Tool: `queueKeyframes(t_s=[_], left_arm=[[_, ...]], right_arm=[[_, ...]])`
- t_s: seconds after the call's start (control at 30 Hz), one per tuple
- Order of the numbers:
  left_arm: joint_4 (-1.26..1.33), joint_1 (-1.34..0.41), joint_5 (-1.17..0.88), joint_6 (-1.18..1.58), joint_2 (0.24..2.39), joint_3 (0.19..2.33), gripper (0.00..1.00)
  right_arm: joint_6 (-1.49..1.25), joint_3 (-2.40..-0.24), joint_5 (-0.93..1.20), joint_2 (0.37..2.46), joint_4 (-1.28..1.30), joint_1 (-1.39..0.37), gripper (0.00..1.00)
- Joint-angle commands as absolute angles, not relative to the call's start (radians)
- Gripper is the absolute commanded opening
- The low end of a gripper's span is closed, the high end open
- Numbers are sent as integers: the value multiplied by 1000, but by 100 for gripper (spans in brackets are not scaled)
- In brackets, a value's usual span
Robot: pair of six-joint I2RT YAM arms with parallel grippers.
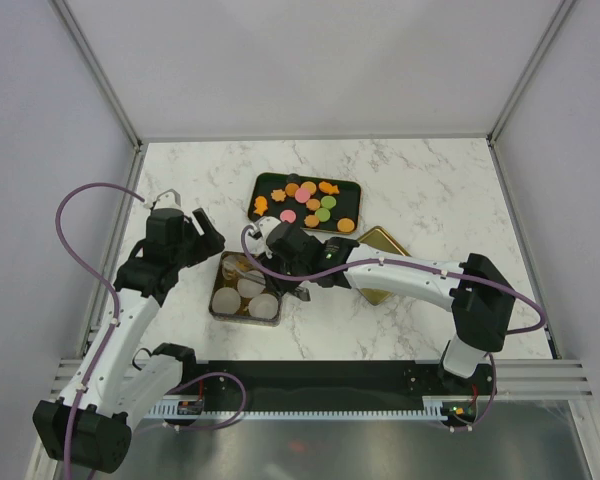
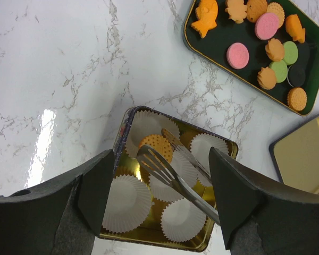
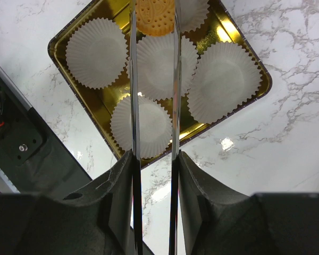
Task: Pack the cookies
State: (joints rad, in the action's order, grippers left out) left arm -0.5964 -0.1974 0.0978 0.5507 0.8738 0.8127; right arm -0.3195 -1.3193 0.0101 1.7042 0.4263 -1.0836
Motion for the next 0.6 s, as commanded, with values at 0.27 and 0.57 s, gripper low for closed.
queueKeyframes(t_s=[0.27, 0.57], left_arm=[[-568, -190, 72, 506, 850, 813, 80], [-557, -190, 45, 502, 850, 810, 80]], right_arm=[[-334, -1408, -34, 1752, 356, -1094, 28], [-337, -1408, -80, 1756, 357, -1101, 39]])
